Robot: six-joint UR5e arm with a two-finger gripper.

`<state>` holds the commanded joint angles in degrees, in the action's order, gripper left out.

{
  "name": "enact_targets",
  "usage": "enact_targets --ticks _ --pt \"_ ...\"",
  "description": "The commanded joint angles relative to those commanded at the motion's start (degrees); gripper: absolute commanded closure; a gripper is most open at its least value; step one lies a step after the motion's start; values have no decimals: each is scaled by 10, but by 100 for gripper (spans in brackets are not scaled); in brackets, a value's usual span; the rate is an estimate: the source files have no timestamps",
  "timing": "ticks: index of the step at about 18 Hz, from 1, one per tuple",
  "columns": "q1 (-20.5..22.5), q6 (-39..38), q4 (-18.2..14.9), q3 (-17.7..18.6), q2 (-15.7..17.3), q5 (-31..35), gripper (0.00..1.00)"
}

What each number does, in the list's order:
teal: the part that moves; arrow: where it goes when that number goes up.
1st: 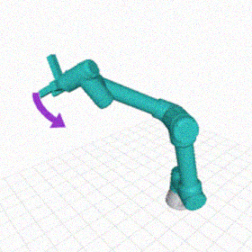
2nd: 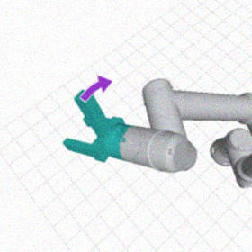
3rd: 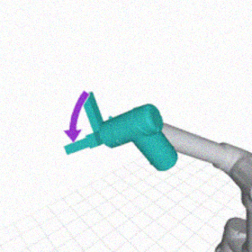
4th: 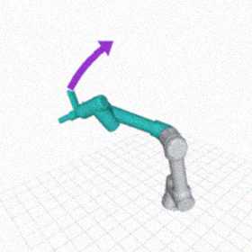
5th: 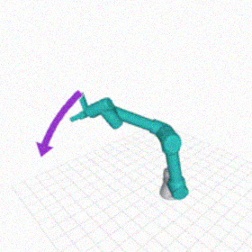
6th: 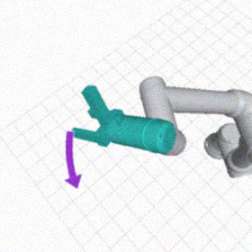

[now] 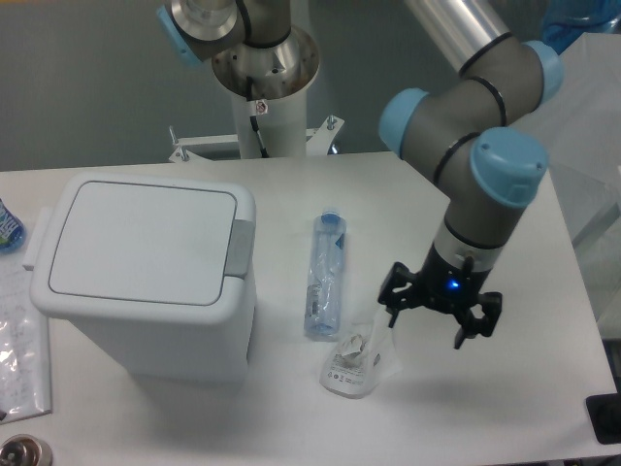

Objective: Open the trash can
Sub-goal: 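Move the open gripper over the bottle toward the trash can lid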

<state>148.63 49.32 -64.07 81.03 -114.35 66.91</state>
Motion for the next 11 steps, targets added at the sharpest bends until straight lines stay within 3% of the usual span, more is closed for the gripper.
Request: enact_targets --ticks 11 --pt "-24 -128 -2 1 83 -79 0"
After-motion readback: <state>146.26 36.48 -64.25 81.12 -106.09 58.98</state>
